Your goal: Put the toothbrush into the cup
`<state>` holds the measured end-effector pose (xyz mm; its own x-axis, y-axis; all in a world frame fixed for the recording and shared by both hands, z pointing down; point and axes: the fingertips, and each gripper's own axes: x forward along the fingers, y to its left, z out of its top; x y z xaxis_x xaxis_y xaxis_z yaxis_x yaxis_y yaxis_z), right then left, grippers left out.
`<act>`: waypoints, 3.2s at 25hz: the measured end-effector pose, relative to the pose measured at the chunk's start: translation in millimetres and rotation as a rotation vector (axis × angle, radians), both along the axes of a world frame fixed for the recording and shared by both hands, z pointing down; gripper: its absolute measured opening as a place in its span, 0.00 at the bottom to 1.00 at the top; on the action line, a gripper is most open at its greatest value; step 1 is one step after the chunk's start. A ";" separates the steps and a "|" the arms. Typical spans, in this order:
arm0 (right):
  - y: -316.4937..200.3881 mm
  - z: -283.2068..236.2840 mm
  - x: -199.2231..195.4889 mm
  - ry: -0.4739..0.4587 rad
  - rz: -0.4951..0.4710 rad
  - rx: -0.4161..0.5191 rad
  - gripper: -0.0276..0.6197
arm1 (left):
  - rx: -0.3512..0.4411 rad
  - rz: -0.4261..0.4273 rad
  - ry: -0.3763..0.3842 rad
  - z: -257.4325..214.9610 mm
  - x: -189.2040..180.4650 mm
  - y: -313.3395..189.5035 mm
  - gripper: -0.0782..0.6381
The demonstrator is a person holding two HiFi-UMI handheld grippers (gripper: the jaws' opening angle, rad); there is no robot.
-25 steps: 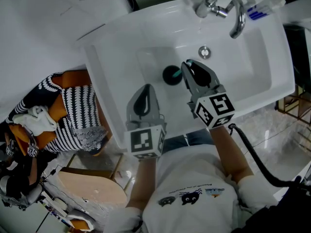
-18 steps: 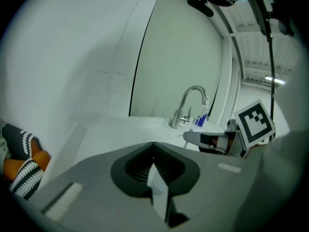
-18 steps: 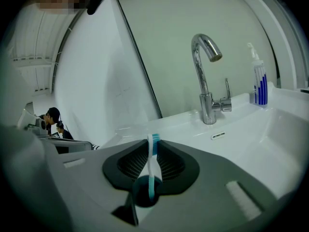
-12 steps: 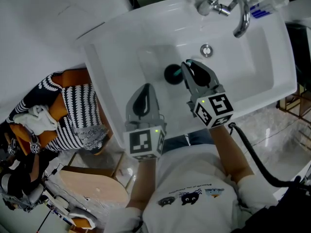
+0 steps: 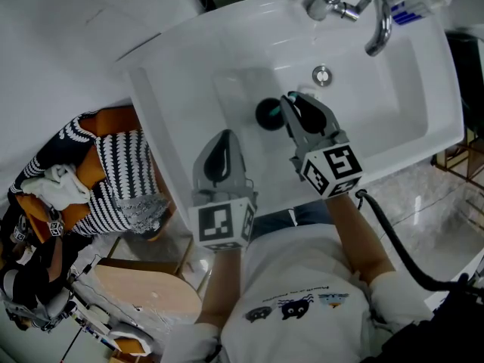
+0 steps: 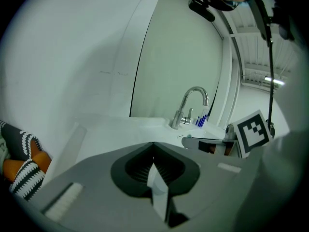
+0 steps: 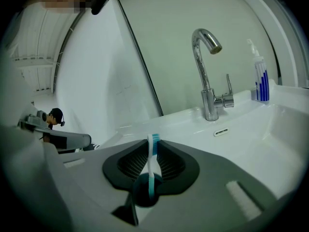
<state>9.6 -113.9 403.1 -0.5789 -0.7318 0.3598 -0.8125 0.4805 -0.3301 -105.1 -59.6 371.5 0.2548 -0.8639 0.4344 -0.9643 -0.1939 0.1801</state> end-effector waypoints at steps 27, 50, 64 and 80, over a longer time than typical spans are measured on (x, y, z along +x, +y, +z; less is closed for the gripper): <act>1.4 8.7 7.5 -0.055 0.054 -0.025 0.14 | -0.022 0.009 0.005 7.1 -1.9 2.3 0.11; 1.5 21.1 22.6 -0.107 0.109 -0.066 0.14 | -0.038 0.010 0.001 13.3 3.2 5.6 0.11; 1.0 31.7 18.9 -0.105 0.107 -0.079 0.14 | -0.050 0.017 -0.002 19.6 2.8 3.2 0.11; 2.5 38.7 13.9 -0.088 0.100 -0.092 0.14 | -0.054 0.025 0.004 22.0 3.0 0.8 0.11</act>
